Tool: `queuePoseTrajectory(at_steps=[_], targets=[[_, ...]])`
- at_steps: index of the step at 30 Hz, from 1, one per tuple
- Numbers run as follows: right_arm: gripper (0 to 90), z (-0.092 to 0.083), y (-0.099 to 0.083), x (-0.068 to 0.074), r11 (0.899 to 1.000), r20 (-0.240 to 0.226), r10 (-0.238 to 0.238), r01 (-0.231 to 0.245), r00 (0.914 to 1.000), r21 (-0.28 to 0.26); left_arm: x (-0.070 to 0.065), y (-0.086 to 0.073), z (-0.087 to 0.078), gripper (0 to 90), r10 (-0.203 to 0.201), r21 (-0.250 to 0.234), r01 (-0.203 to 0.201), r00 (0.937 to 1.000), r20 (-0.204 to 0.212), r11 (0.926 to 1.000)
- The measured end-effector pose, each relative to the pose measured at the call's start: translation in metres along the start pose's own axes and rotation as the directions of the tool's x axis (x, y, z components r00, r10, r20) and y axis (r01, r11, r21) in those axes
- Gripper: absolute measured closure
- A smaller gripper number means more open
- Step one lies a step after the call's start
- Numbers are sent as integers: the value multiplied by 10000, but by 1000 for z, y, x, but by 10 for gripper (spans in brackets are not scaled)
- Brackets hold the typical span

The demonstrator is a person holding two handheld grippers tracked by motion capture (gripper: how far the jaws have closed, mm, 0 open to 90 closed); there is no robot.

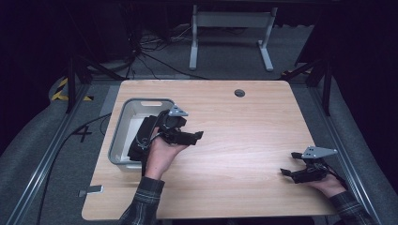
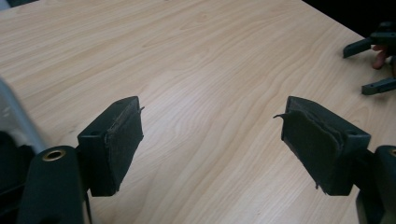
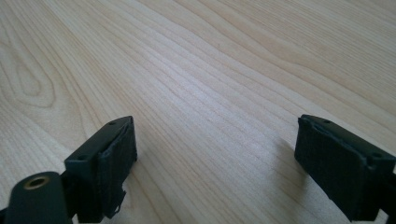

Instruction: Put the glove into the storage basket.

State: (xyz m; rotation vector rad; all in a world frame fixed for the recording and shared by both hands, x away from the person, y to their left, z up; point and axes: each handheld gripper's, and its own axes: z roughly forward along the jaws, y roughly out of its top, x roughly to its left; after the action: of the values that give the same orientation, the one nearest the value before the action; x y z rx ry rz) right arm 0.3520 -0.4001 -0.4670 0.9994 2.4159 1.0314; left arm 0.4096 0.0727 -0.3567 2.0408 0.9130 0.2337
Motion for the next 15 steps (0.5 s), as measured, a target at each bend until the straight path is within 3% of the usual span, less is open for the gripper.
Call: queuePoseTrajectory(at_steps=[7,11,15], targets=[[132,0,0,0,10000,-21,-6,6,10000,-8,-25,-3,18,211,340,-51,-338,9988,350,9994],[132,0,0,0,10000,-20,-4,4,10000,-6,-44,-9,34,197,692,273,-708,9960,558,9971],[132,0,0,0,10000,-17,-3,3,10000,-6,-53,-15,45,191,817,488,-855,9937,762,9951]])
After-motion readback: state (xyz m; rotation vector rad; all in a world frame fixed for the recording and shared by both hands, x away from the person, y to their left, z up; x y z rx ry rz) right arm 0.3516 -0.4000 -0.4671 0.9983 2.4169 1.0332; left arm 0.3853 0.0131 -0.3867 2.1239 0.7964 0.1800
